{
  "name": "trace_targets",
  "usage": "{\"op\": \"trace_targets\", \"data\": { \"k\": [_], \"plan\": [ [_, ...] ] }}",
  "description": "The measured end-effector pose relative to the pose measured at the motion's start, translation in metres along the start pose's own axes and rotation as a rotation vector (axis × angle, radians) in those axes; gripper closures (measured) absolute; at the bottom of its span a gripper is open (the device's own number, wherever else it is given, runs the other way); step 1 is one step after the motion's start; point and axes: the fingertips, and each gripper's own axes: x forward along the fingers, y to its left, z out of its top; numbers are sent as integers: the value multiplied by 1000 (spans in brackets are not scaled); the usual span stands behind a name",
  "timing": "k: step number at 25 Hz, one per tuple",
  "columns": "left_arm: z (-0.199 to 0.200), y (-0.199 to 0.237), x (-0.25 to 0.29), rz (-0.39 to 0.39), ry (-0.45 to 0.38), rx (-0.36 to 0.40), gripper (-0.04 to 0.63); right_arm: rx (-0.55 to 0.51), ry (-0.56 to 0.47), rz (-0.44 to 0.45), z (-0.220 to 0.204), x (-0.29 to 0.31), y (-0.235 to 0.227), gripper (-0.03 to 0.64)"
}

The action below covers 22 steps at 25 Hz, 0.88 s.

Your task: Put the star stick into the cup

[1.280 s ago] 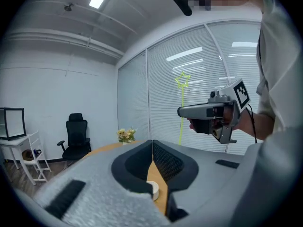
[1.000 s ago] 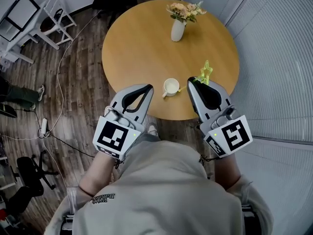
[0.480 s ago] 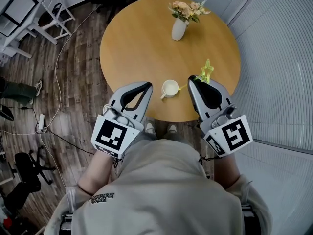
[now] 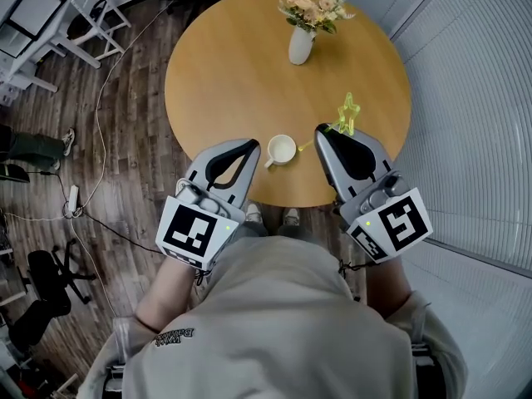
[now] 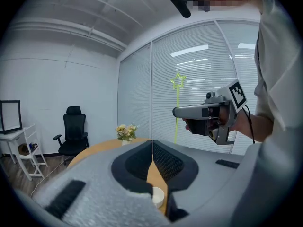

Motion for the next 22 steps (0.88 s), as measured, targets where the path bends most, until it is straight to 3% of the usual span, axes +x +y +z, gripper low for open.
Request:
{"op": "trace_targets", "data": {
  "k": [22],
  "plan": [
    [-44,22,28,55,72,-42,572,74,25,13,-32,31,-27,586]
  ]
}}
